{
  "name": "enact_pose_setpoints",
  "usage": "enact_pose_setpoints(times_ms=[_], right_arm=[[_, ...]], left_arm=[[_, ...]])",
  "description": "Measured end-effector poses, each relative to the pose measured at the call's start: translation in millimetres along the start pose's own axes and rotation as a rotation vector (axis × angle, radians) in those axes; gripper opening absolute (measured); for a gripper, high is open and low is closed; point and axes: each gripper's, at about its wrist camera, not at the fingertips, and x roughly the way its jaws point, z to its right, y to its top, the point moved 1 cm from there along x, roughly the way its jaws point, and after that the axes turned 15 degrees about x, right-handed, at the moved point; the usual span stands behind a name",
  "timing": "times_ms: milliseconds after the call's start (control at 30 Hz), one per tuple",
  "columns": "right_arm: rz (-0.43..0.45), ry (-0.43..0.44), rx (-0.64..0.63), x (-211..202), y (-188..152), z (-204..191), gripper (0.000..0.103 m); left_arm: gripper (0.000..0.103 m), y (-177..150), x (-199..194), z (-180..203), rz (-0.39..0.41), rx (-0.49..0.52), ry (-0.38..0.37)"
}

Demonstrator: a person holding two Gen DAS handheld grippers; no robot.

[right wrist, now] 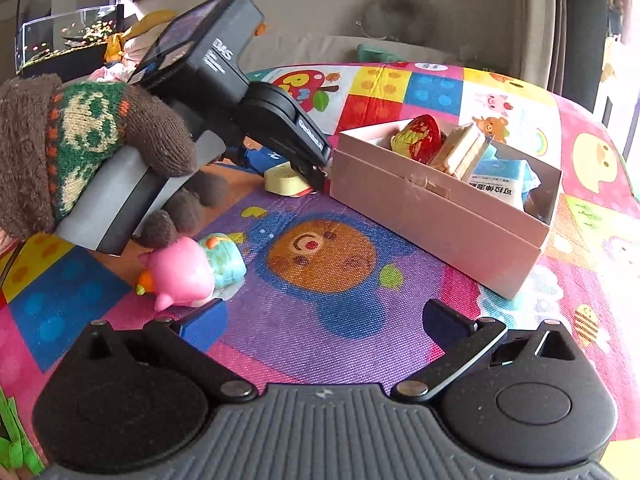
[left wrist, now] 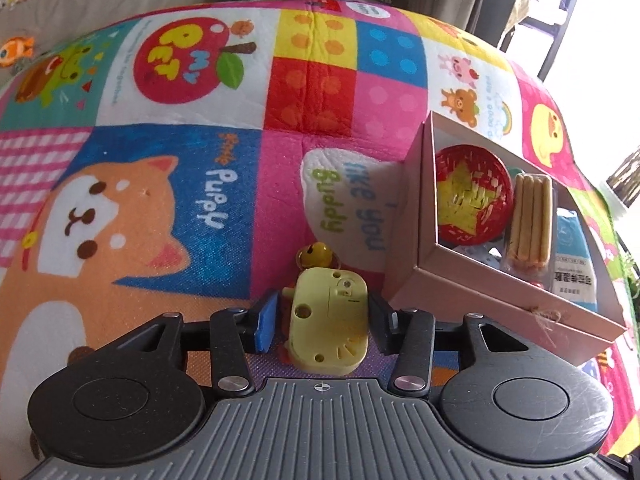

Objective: Organize objects
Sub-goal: 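Grasp the yellow-green square toy with the left tool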

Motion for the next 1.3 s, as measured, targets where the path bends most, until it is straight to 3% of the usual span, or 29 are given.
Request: enact_pose_setpoints(times_ms=[100,267,333,467,533,700,800,900,967,1133,1200,1300], right_arm=[[0.004,-0.001,0.0,1,1,0,0.103],[0.01,0.018,-0.015,0,1,-2,0.103],[0.012,0.03,-0.039,-2,0,-7,0.103],[-0.067,0.174,-0.071,-3,-2,-30,0.103],[-0.066,0.176,-0.127,2,-3,-48,0.103],[-0.044,0.063,-0.223,15,-3,-69,0.103],[-0.013,-0.022,-0.231,13,3,-54,0.103],[0.03,-0.166,-0.228,9,6,-30,0.103],[0.033,-0.215,-0.198,6,10,-10,0.103],[0.029,-0.188,-0.056,-3,31,33,0.103],[0.038,-0.251,-0.033,6,40,42,0.102],[0.028,-0.354,-0.009,26,51,55,0.09]], left_arm=[[0.049,-18,-17,-4,0.038,-0.016,-0.091],[0.049,-66,-61,-10,0.081,-0.004,-0.141],[0.049,-84,-80,-14,0.092,-0.005,-0.144],[0.049,-105,-101,-18,0.098,0.016,-0.119],[0.049,-111,-105,-19,0.101,0.031,-0.103],[0.049,-117,-107,-21,0.115,0.007,-0.106],[0.049,-120,-105,-19,0.12,-0.013,-0.122],[0.049,-119,-101,-11,0.137,-0.023,-0.156],[0.049,-118,-97,-3,0.142,-0.024,-0.174],[0.049,-114,-87,16,0.161,-0.008,-0.216],[0.049,-113,-83,21,0.172,-0.01,-0.218],[0.049,-114,-82,22,0.18,-0.022,-0.224]])
